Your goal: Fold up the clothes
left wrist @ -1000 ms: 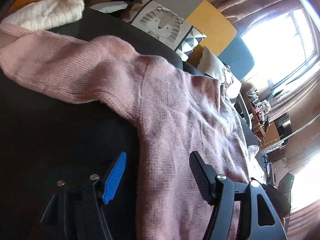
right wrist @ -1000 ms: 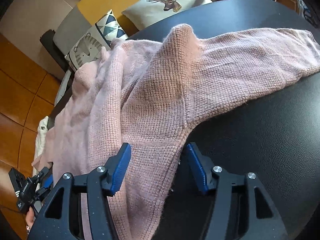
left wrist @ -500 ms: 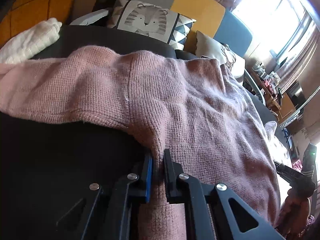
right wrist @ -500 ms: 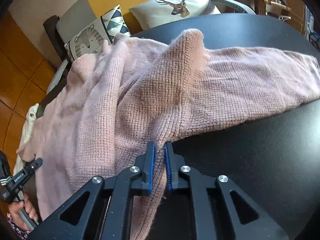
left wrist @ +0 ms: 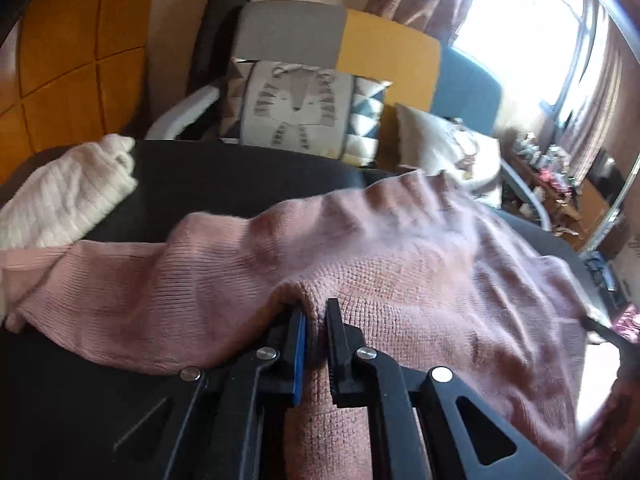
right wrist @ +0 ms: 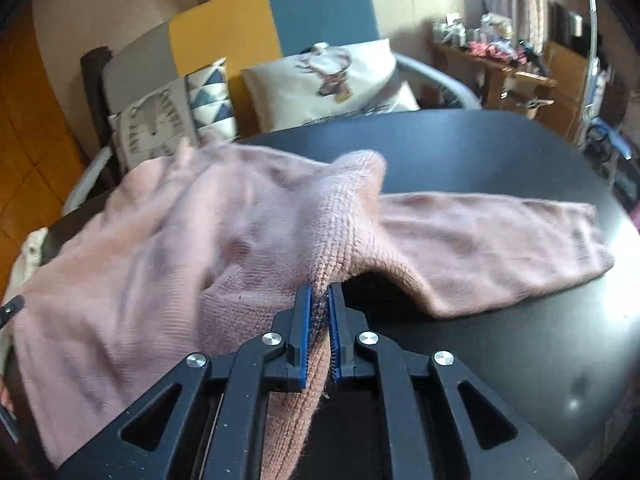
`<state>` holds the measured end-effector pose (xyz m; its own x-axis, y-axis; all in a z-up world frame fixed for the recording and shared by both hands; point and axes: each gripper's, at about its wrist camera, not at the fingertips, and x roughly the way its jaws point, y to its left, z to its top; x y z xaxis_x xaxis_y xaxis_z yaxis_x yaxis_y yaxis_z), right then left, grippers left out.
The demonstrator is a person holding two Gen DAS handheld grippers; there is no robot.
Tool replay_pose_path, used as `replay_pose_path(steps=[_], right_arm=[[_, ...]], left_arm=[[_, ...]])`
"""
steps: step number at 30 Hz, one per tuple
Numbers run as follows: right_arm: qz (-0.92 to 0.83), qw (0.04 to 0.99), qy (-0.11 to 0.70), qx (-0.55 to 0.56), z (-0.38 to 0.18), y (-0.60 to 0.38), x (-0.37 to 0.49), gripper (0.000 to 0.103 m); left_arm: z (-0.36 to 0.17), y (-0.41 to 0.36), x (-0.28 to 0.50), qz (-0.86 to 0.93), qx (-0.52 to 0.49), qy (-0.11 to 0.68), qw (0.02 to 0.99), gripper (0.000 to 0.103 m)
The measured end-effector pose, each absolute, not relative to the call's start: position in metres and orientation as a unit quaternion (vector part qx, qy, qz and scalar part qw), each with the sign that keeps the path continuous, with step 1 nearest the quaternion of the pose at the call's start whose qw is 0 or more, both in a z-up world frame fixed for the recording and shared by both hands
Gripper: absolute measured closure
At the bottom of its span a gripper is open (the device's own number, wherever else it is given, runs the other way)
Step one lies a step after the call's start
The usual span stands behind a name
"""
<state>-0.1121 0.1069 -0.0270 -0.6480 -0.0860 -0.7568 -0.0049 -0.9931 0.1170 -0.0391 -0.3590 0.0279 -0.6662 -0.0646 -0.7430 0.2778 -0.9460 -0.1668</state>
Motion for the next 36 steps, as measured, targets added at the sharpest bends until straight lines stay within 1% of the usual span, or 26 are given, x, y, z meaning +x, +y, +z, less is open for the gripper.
replay_pose_path(steps=[2, 4, 6, 9, 10, 12, 13, 14, 15, 16, 19, 23, 25, 26, 30, 32, 33, 34, 36], right_arm=[[-0.903, 0.005, -0.051, 0.426, -0.037, 0.113, -0.124, 0.095], [-0.891, 0.015, -0.063, 0.45, -0.053, 0.117, -0.137, 0.095], [-0.877, 0.029, -0.074, 0.474, -0.068, 0.12, -0.149, 0.094], [-0.872, 0.067, -0.074, 0.48, -0.074, 0.113, -0.15, 0.088], [-0.873, 0.071, -0.084, 0.475, -0.07, 0.115, -0.145, 0.085], [-0.875, 0.078, -0.108, 0.465, -0.061, 0.122, -0.134, 0.069], [-0.876, 0.078, -0.13, 0.458, -0.056, 0.13, -0.124, 0.065], [-0.877, 0.077, -0.152, 0.45, -0.052, 0.138, -0.114, 0.055], [-0.875, 0.077, -0.176, 0.445, -0.048, 0.147, -0.103, 0.048], [-0.868, 0.079, -0.201, 0.447, -0.048, 0.157, -0.094, 0.048], [-0.843, 0.096, -0.249, 0.467, -0.056, 0.169, -0.076, 0.048], [-0.818, 0.12, -0.255, 0.502, -0.073, 0.164, -0.059, 0.048], [-0.818, 0.121, -0.257, 0.501, -0.076, 0.158, -0.054, 0.048], [-0.819, 0.123, -0.26, 0.497, -0.077, 0.155, -0.052, 0.048], [-0.814, 0.144, -0.274, 0.491, -0.08, 0.141, -0.045, 0.048], [-0.822, 0.139, -0.261, 0.487, -0.078, 0.134, -0.044, 0.049], [-0.824, 0.138, -0.253, 0.487, -0.078, 0.13, -0.045, 0.073], [-0.825, 0.139, -0.242, 0.492, -0.078, 0.126, -0.047, 0.092], [-0.824, 0.139, -0.215, 0.505, -0.078, 0.119, -0.051, 0.092]], left_arm=[[0.012, -0.361, -0.048, -0.895, 0.417, 0.111, 0.112, 0.095], [-0.009, -0.359, -0.055, -0.886, 0.439, 0.09, 0.117, 0.095], [-0.022, -0.353, -0.058, -0.889, 0.437, 0.063, 0.122, 0.091], [-0.027, -0.342, -0.058, -0.893, 0.43, 0.025, 0.13, 0.087], [-0.026, -0.342, -0.056, -0.891, 0.435, 0.024, 0.127, 0.087], [-0.023, -0.345, -0.049, -0.884, 0.451, 0.041, 0.113, 0.085], [-0.022, -0.351, -0.042, -0.879, 0.46, 0.064, 0.103, 0.085], [-0.021, -0.354, -0.032, -0.877, 0.463, 0.087, 0.095, 0.085], [-0.022, -0.354, -0.023, -0.875, 0.464, 0.105, 0.088, 0.085], [-0.022, -0.354, -0.013, -0.874, 0.464, 0.123, 0.082, 0.085], [-0.024, -0.354, 0.016, -0.866, 0.463, 0.177, 0.062, 0.084], [-0.026, -0.354, 0.055, -0.852, 0.46, 0.248, 0.035, 0.083], [-0.027, -0.354, 0.075, -0.843, 0.457, 0.283, 0.021, 0.082], [-0.026, -0.353, 0.08, -0.841, 0.456, 0.292, 0.018, 0.08], [-0.022, -0.352, 0.078, -0.843, 0.458, 0.281, 0.026, 0.076], [-0.02, -0.352, 0.077, -0.844, 0.459, 0.276, 0.03, 0.076], [-0.019, -0.351, 0.076, -0.844, 0.46, 0.273, 0.032, 0.076], [-0.018, -0.351, 0.076, -0.845, 0.46, 0.27, 0.034, 0.076], [-0.015, -0.35, 0.075, -0.846, 0.461, 0.265, 0.038, 0.094]])
